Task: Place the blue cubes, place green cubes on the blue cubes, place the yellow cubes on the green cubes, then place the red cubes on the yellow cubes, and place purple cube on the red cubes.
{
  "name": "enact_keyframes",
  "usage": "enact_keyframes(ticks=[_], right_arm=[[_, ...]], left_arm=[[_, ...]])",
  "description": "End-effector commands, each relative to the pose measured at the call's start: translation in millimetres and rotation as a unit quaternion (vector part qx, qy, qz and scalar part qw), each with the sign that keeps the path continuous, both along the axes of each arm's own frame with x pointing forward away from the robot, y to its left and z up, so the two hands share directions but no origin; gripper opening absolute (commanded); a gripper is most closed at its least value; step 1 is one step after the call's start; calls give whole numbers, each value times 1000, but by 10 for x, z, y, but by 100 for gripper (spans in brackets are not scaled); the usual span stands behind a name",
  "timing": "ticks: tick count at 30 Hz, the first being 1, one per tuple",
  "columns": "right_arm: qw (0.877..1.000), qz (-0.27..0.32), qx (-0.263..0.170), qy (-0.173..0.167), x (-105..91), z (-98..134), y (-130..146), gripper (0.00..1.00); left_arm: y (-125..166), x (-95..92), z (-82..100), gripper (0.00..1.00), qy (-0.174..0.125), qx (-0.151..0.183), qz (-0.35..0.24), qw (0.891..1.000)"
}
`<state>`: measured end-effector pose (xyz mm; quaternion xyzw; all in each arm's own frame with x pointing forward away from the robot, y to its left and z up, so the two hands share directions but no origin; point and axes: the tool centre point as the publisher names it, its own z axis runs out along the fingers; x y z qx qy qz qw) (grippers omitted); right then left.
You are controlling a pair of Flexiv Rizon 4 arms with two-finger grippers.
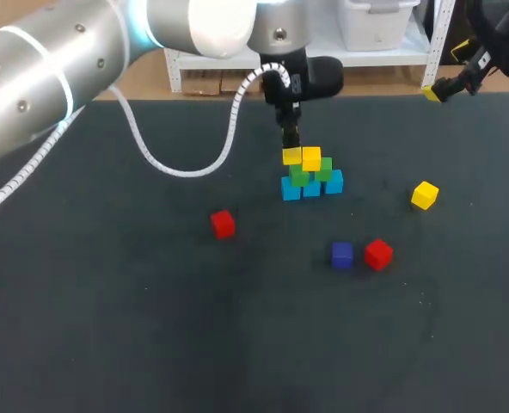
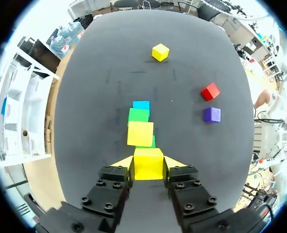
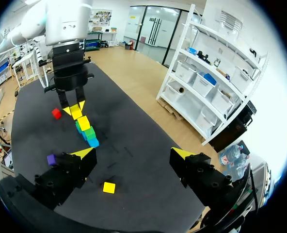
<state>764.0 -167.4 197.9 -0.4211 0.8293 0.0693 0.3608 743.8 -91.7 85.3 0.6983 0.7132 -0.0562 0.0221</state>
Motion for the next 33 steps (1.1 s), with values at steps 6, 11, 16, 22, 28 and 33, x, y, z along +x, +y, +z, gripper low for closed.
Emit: enact_keyframes(ticks=[6,11,16,22,28,33], right_arm=[[1000,0,0,0,0,0,1,100],[1000,0,0,0,0,0,1,100],[1000,0,0,0,0,0,1,100],[1000,0,0,0,0,0,1,100],[1000,0,0,0,0,0,1,100],[1000,0,0,0,0,0,1,100]], left_arm=[[52,-114,-66,0,-1,-9,12,1000],[67,-85,-84,0,-1,-8,14,1000],[60,12,-129,0,4,-8,22,1000],[25,3,-123,0,9,-12,19,1000],[0,13,-137,0,8,-11,18,1000],[-13,33,-155,0,5,-8,16,1000]])
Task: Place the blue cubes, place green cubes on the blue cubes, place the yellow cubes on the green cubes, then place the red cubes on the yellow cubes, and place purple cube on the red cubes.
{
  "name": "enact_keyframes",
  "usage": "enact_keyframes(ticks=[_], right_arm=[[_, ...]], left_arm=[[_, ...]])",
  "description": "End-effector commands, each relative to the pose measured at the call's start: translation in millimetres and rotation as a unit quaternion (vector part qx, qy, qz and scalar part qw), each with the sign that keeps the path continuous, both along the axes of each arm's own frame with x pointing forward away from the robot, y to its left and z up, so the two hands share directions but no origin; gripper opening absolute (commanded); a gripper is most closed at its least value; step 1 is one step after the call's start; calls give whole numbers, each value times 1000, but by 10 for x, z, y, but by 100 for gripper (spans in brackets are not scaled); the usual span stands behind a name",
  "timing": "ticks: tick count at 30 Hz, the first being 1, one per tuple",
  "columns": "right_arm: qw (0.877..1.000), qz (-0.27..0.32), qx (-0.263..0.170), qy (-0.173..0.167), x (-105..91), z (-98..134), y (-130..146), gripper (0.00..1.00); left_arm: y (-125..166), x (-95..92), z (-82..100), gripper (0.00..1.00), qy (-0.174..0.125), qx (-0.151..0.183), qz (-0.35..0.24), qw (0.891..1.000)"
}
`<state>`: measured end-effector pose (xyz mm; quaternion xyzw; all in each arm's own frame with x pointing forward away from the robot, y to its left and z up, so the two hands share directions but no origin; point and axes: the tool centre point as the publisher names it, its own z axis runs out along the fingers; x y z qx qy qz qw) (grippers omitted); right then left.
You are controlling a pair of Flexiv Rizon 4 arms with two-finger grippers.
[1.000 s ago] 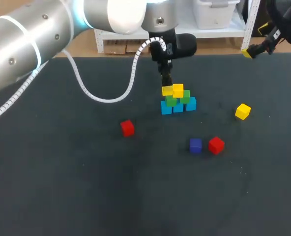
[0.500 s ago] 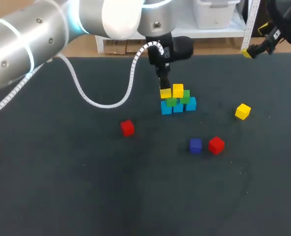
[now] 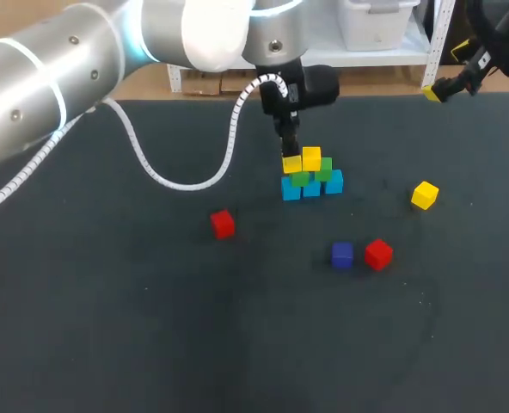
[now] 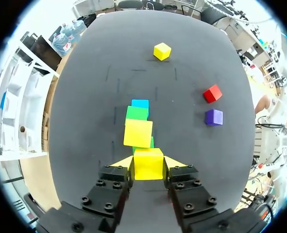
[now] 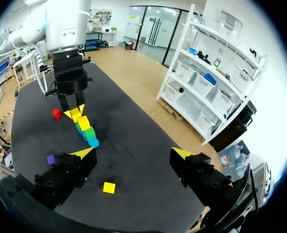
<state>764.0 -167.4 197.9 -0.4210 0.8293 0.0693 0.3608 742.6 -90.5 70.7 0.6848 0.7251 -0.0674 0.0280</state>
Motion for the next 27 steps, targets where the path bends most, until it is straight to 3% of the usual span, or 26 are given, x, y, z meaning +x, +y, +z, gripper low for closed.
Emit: enact_keyframes(ticks=[1,27], right_arm=[[1000,0,0,0,0,0,1,100],[1000,0,0,0,0,0,1,100]], left_arm=[[-25,50,-11,0,-1,5,-1,1000],[-73,75,-57,0,-1,13,-2,1000]])
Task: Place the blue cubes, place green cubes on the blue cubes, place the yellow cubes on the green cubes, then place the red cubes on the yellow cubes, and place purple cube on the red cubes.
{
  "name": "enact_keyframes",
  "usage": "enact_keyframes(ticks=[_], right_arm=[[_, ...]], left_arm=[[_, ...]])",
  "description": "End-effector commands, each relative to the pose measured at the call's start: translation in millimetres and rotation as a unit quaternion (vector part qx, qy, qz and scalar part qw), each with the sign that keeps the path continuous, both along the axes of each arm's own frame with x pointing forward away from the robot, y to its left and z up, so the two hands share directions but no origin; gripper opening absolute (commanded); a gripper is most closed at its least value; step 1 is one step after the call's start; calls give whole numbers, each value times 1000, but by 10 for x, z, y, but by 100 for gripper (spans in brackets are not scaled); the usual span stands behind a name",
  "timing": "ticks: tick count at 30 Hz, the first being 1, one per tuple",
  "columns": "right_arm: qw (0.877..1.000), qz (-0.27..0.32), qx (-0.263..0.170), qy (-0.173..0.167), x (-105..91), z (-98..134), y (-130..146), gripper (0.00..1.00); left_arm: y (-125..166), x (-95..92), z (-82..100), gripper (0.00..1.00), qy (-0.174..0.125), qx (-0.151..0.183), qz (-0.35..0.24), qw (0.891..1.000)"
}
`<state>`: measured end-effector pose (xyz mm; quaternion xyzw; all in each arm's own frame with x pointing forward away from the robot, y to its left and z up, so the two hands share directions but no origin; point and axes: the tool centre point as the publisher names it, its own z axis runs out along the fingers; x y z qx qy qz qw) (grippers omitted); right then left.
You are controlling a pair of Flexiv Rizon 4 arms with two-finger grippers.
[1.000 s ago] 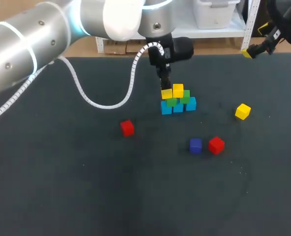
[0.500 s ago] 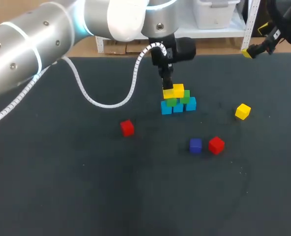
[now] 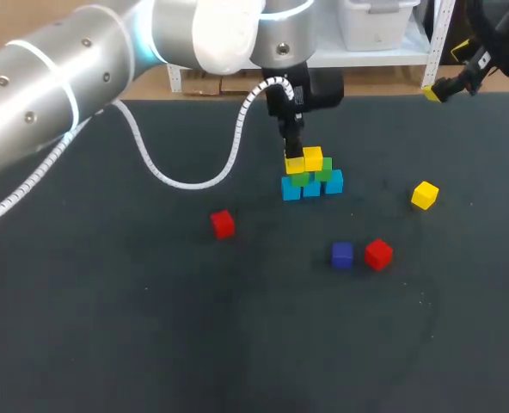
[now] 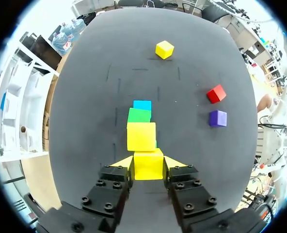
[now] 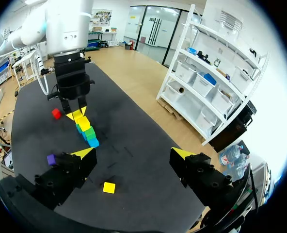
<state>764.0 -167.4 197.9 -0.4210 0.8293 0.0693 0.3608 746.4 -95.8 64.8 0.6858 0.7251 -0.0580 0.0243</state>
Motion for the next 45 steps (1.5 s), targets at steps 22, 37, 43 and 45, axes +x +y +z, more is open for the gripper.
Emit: enact_keyframes(ticks=[22,37,43,45], right_arm=[[1000,0,0,0,0,0,1,100],[1000,0,0,0,0,0,1,100],[1000,0,0,0,0,0,1,100],[1000,0,0,0,0,0,1,100]], left_arm=[[-26,16,9,43,11,8,-7,1000],[-38,16,-14,44,14,10,-5,1000],[-24,30,-33,41,8,16,-4,1000],[-22,33,-35,40,7,17,-4,1000]])
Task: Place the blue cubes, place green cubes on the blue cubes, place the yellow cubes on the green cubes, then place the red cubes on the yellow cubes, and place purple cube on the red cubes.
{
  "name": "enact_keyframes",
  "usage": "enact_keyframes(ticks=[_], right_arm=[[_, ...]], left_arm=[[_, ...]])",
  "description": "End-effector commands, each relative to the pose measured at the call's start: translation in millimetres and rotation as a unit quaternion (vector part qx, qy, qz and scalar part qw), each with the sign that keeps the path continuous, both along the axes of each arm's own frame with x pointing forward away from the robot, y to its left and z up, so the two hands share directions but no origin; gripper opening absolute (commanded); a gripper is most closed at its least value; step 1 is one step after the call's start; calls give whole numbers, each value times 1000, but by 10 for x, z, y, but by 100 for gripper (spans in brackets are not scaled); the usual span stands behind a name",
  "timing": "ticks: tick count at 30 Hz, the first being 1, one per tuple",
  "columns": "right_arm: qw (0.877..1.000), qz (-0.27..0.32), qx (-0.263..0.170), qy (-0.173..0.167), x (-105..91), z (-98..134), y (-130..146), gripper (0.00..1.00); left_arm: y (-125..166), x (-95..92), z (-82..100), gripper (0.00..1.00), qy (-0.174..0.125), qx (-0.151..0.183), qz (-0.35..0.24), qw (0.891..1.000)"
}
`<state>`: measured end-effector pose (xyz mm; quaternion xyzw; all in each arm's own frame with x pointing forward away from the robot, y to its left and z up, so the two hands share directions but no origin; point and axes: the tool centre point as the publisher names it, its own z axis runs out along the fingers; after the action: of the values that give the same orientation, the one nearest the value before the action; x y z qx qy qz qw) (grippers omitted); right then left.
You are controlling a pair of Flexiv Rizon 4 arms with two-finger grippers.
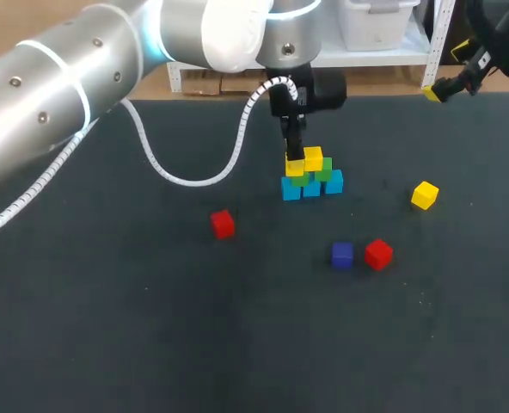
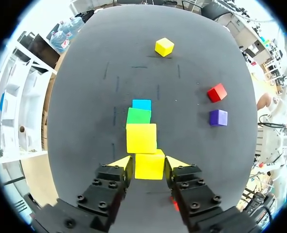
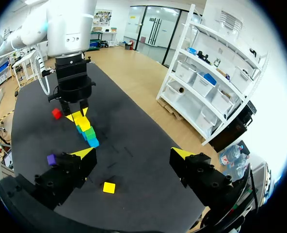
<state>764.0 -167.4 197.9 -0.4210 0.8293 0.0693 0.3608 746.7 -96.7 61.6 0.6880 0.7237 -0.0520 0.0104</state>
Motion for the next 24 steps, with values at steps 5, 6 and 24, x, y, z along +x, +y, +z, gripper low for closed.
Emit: enact_keyframes(ticks=[5,6,24], right_arm=[[1000,0,0,0,0,0,1,100],[1000,0,0,0,0,0,1,100],[1000,0,0,0,0,0,1,100]], left_arm=[[-10,36,-9,36,-2,4,0,1000],[-10,37,-9,36,-2,4,0,1000],[-26,27,-10,44,0,3,-5,1000]])
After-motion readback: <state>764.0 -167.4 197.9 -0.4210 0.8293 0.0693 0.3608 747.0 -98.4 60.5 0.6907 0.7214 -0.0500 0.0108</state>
